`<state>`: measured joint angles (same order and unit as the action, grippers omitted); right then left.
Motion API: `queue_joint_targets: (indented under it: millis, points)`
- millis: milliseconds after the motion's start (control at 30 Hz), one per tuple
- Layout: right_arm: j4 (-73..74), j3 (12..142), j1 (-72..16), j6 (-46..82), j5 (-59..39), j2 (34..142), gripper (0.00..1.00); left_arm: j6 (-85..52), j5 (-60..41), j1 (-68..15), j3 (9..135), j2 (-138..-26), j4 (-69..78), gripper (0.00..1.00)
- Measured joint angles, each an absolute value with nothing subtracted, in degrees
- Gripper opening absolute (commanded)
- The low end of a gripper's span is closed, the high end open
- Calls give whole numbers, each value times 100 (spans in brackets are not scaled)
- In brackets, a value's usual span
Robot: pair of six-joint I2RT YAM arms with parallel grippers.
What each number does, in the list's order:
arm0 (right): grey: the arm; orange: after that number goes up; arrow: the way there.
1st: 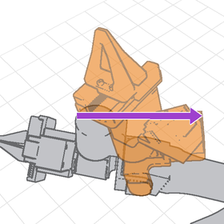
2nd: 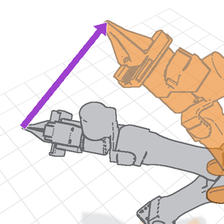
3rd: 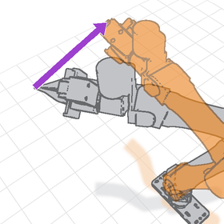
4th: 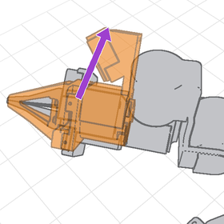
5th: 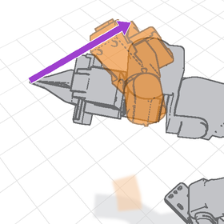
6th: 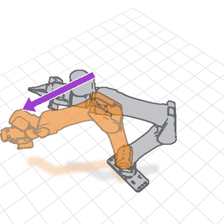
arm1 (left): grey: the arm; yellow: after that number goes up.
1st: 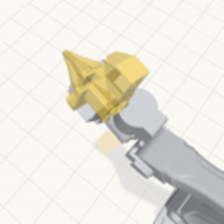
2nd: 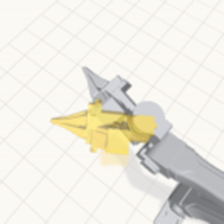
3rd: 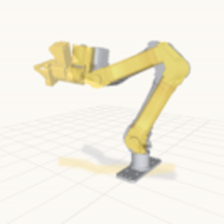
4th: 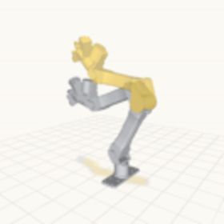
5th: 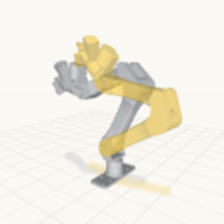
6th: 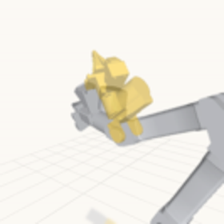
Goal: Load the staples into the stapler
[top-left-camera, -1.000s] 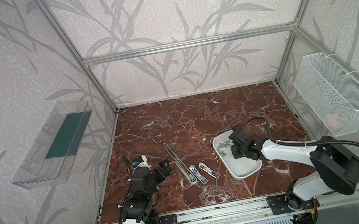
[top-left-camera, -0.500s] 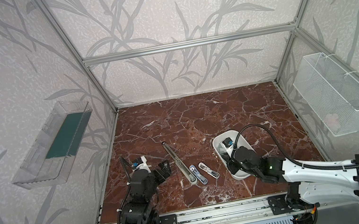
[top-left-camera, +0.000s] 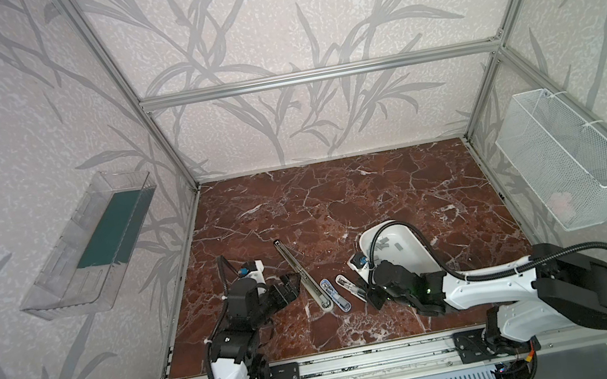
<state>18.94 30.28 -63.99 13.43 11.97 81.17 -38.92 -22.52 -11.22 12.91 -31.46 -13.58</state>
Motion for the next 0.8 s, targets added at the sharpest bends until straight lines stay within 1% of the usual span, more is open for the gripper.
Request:
queue_joint_targets:
  millis: [100, 367, 800]
  points:
    - [1942, 3028, -6416, 1369, 1168, 8217, 5, -3881, -2370, -1125, 1291, -3197, -1295, 99]
    - [1988, 3024, -6418, 1455, 1146, 8239, 5, -3876, -2392, -1125, 1291, -2775, -1232, 99]
    - [1940, 3013, -6418, 1446, 1061, 8427, 4, -3876, -2349, -1125, 1288, -2770, -1240, 99]
